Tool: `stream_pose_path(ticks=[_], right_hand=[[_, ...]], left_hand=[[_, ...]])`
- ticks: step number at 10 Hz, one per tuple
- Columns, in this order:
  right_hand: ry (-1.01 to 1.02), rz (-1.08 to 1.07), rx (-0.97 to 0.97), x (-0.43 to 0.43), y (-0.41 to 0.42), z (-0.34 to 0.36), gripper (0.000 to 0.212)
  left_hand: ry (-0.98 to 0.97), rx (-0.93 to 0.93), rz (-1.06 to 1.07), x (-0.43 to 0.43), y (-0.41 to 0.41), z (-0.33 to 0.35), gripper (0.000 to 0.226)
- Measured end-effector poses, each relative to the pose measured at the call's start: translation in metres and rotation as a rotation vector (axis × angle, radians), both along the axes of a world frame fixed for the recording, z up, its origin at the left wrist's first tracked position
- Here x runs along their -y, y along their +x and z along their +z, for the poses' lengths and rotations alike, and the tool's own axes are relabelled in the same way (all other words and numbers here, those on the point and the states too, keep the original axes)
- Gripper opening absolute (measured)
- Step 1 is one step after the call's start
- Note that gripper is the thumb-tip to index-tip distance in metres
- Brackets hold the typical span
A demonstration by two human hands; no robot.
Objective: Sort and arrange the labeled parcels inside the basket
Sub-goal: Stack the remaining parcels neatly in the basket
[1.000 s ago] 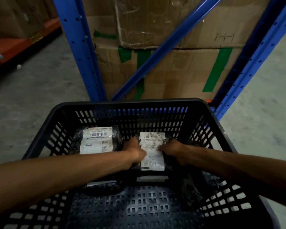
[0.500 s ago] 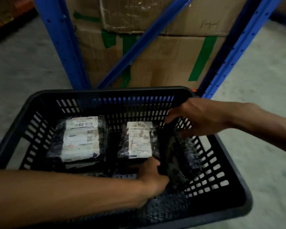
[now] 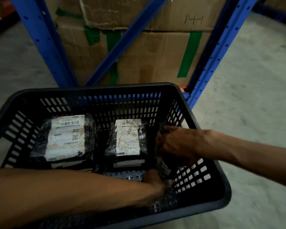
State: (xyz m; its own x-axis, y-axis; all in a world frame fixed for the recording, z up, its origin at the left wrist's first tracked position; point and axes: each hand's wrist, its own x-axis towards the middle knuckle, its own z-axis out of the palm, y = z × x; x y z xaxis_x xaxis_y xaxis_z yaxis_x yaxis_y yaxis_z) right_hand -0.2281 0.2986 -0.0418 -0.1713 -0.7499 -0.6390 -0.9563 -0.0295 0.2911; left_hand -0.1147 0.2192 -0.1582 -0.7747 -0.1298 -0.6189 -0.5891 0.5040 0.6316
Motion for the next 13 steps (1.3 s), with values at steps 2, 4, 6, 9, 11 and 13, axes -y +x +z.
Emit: stream_pose_path(ticks=[2,4,6,9,11,13], right_hand=[[-0.167,-0.566,0.777,0.004,-0.033,0.081,0.045],[-0.759,-1.460,1.330,0.025,-0.044,0.070,0.056],[-0.882,-1.894,1.500,0.068,-0.025,0.024,0.036],[-0.990,-1.866,1.111,0.085,-0.020,-0.029,0.024],[-0.946,-1.793,1.016,0.083,-0.021,-0.025,0.030],[-1.359,-1.224,0.845,0.080,-0.003,0.081,0.072]], left_hand=[[0.165,-0.229,-0.197,0.064,0.035,0.062,0.056],[0.626,-0.309,0.327,0.149,0.038,0.132,0.056],[0.393,-0.384,0.545,0.172,-0.002,0.132,0.033],[0.052,-0.188,0.400,0.172,-0.050,0.076,0.047],[0.003,-0.126,0.360,0.160,-0.051,0.066,0.065],[-0.160,-0.542,0.082,0.155,0.020,0.104,0.076]])
